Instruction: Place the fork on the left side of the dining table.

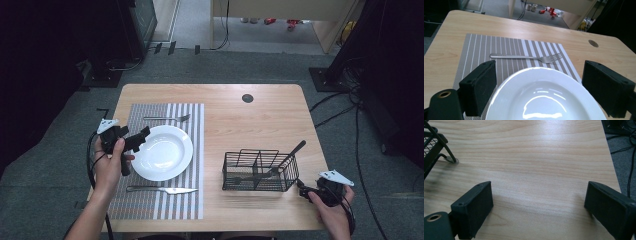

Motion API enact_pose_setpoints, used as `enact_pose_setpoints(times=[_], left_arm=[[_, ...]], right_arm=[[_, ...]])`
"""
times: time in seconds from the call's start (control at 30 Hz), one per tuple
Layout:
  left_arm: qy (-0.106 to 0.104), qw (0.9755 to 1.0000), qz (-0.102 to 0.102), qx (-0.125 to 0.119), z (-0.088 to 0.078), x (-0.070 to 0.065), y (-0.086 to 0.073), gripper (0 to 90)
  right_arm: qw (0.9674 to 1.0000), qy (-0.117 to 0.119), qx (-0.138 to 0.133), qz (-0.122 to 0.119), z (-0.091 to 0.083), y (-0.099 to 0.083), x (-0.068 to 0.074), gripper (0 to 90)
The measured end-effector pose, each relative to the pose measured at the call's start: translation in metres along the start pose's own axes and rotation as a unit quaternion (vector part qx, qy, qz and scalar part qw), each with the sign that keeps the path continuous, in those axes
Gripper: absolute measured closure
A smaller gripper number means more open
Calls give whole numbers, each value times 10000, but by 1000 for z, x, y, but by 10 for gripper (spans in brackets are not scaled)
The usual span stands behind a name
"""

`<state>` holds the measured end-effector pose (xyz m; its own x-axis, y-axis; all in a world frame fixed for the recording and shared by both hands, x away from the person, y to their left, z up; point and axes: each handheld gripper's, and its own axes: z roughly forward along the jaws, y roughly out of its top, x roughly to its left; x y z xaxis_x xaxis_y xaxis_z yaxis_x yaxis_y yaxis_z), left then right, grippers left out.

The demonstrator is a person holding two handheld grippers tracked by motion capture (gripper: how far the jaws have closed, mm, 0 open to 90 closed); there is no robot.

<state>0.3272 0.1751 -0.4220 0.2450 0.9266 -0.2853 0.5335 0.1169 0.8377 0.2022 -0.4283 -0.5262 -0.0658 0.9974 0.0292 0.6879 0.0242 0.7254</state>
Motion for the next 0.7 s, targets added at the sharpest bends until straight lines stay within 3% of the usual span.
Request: enact_pose_setpoints(times=[0.2, 0.7], left_arm=[[-54, 9998, 121, 123, -15, 2, -16, 130], [112, 9996, 192, 170, -46, 15, -51, 130]], right_arm=[[10000, 0, 0, 1, 0, 0, 0, 76], [10000, -5, 6, 2, 0, 0, 0, 76]])
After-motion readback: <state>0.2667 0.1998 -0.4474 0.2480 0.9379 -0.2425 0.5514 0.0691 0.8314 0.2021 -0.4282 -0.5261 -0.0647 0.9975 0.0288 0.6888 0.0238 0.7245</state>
